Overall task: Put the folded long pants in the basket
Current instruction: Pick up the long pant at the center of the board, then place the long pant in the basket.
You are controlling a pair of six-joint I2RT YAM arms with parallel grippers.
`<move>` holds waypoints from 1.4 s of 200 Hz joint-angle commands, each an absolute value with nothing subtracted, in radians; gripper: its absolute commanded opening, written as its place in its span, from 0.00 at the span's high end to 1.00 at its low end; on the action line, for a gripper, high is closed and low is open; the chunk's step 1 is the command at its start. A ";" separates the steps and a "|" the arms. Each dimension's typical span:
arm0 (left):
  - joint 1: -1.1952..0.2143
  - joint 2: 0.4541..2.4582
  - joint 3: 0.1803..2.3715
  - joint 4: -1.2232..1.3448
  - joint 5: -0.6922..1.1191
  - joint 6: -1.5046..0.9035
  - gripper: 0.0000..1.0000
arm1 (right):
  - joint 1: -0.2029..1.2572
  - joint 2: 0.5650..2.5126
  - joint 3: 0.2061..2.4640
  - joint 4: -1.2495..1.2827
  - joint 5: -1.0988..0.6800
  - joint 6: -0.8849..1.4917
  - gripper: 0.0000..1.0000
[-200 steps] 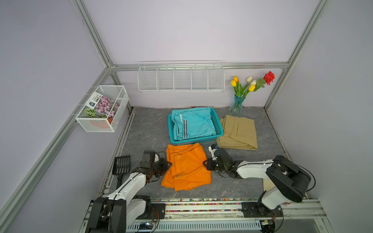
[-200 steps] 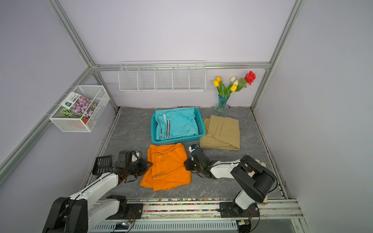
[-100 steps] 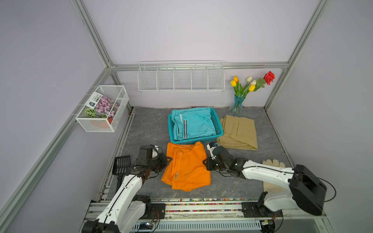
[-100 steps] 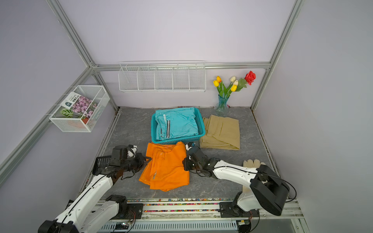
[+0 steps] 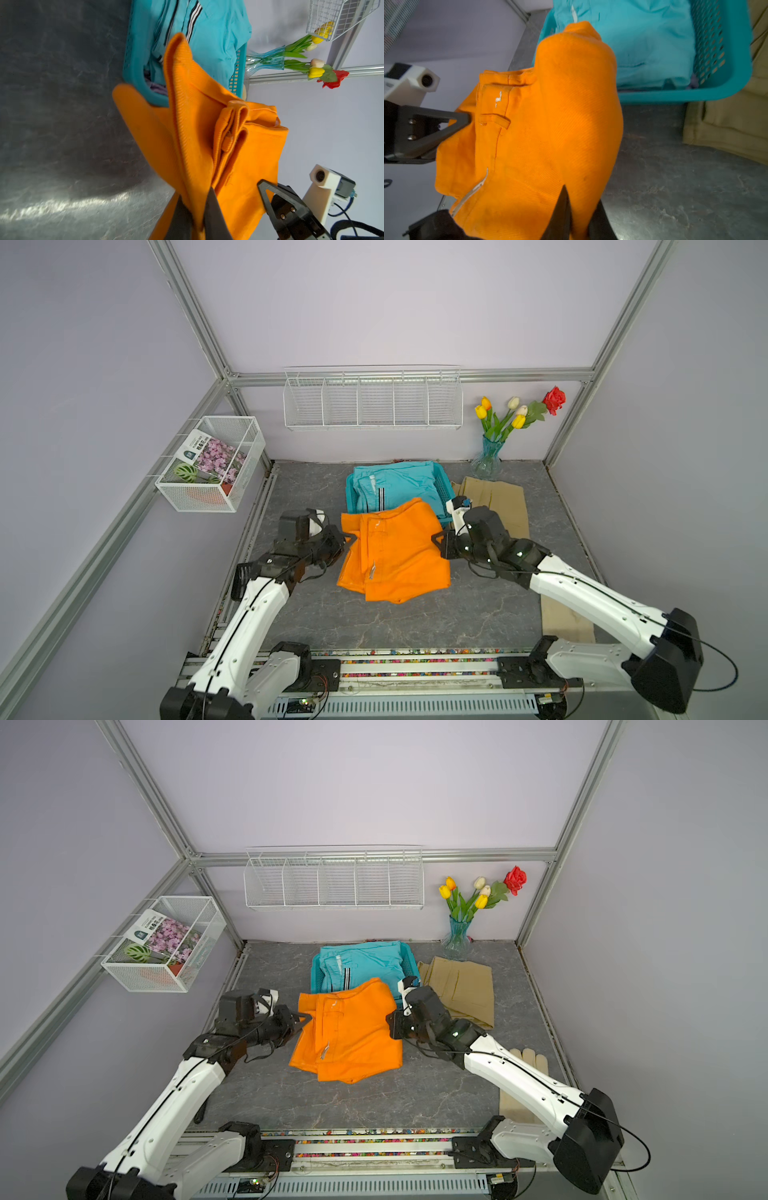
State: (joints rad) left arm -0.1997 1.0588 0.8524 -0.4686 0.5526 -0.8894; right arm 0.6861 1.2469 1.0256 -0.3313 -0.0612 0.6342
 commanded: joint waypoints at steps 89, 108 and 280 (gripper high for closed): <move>-0.201 1.823 1.576 -0.348 0.445 -0.797 1.00 | 0.322 1.900 1.687 -0.416 -0.283 0.527 1.00; -0.195 1.938 1.638 -0.344 0.456 -0.797 1.00 | 0.272 2.061 1.809 -0.417 -0.383 0.520 1.00; -0.158 1.715 1.405 -0.349 0.318 -0.817 1.00 | 0.305 2.196 2.028 -0.665 -0.299 0.458 1.00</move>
State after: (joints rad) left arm -0.1841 1.7561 1.4155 -0.3210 0.4530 -0.8314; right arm 0.3168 2.2391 2.0029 -0.5823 -0.3820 0.4763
